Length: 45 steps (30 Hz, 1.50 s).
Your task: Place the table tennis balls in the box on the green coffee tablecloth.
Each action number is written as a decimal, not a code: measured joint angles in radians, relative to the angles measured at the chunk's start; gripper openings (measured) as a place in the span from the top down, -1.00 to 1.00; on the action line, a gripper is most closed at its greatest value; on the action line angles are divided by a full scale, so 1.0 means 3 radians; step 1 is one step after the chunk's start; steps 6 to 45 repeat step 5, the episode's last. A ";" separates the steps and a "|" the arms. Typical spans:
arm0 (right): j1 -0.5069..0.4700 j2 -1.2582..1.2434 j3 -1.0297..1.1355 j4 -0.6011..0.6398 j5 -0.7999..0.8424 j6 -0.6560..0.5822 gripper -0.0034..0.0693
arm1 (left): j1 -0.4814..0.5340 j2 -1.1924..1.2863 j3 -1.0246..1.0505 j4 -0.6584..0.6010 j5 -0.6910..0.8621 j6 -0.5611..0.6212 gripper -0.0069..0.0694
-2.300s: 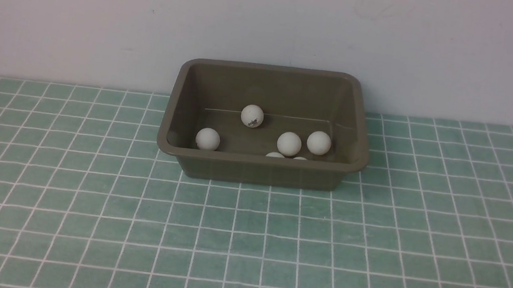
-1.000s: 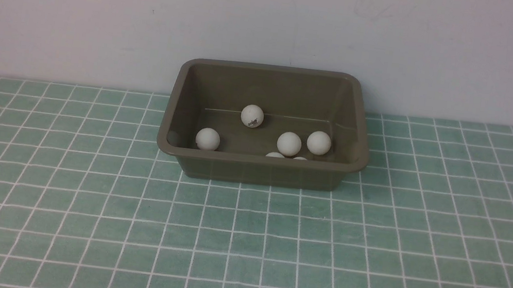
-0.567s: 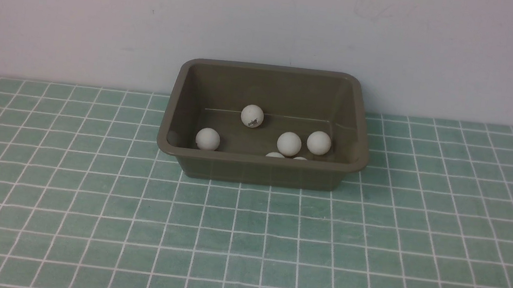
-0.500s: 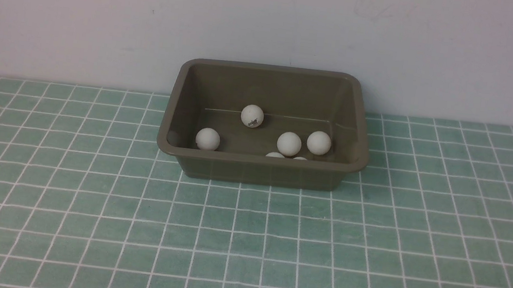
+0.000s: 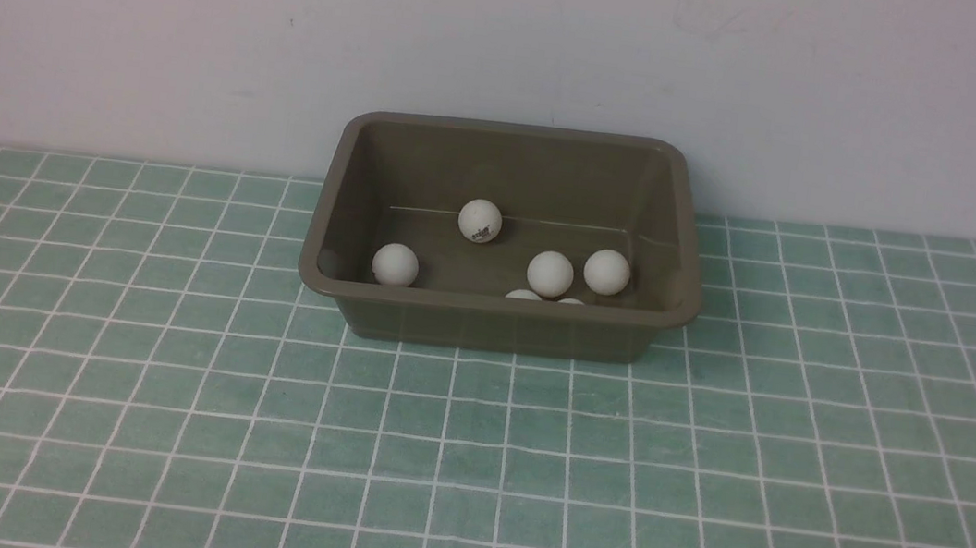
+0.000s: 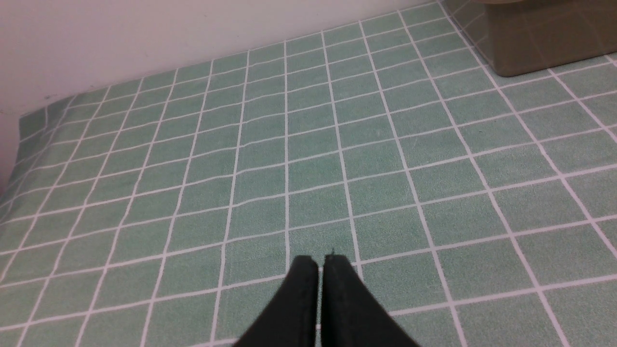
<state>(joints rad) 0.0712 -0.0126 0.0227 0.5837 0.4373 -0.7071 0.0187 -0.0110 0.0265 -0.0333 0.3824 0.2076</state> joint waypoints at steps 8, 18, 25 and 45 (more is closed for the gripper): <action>0.0000 0.0000 0.0000 0.0000 0.0000 0.0000 0.95 | 0.0000 0.0000 0.0000 0.0000 0.0000 0.0000 0.83; 0.0000 0.0000 0.0000 0.0000 0.0000 0.0000 0.95 | 0.0000 0.0000 0.0000 0.0000 0.0000 0.0000 0.83; 0.0000 0.0000 0.0000 0.0000 0.0000 0.0000 0.95 | 0.0000 0.0000 0.0000 0.0000 0.0000 0.0000 0.83; 0.0000 0.0000 0.0000 0.0000 0.0000 0.0000 0.95 | 0.0000 0.0000 0.0000 0.0000 0.0000 0.0000 0.83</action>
